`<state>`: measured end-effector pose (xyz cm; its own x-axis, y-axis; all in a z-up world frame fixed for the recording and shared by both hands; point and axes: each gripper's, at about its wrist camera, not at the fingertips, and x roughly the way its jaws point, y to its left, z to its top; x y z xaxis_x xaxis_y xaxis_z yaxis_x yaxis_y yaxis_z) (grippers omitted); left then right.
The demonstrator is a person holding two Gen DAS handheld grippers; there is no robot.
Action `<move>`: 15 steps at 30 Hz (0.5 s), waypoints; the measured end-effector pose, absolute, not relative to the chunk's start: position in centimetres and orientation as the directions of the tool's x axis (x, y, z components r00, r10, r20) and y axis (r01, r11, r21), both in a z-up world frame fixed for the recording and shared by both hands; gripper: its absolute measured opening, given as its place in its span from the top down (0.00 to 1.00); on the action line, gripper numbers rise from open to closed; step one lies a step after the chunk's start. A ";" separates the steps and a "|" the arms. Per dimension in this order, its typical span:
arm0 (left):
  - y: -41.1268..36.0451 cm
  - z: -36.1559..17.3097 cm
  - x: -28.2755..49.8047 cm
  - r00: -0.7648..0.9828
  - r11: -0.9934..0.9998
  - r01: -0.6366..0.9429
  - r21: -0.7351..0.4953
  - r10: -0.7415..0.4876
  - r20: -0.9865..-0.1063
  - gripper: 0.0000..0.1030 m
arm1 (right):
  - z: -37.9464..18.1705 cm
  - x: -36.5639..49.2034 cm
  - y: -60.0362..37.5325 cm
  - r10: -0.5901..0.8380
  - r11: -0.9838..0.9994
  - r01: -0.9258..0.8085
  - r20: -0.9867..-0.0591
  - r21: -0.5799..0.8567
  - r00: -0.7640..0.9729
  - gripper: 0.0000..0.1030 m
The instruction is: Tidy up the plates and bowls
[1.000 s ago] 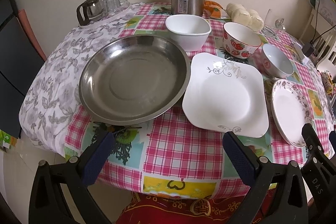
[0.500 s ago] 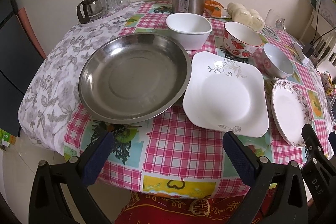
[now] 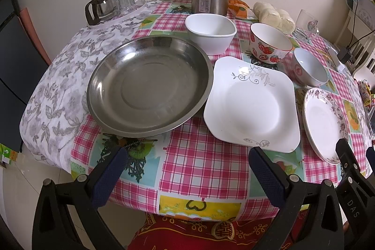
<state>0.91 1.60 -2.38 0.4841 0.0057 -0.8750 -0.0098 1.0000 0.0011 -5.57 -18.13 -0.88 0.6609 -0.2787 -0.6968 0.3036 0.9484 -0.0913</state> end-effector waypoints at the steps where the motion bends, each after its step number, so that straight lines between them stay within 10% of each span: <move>1: 1.6 -2.4 0.9 0.484 1.000 -0.010 0.001 0.006 -0.875 0.00 | -0.9 -5.6 -18.1 -0.279 0.948 0.303 -0.697 -0.092 0.661 0.00; 15: 1.6 -2.4 0.9 0.483 1.000 -0.010 0.000 0.005 -0.875 0.00 | -0.9 -5.5 -18.1 -0.280 0.948 0.303 -0.697 -0.093 0.660 0.00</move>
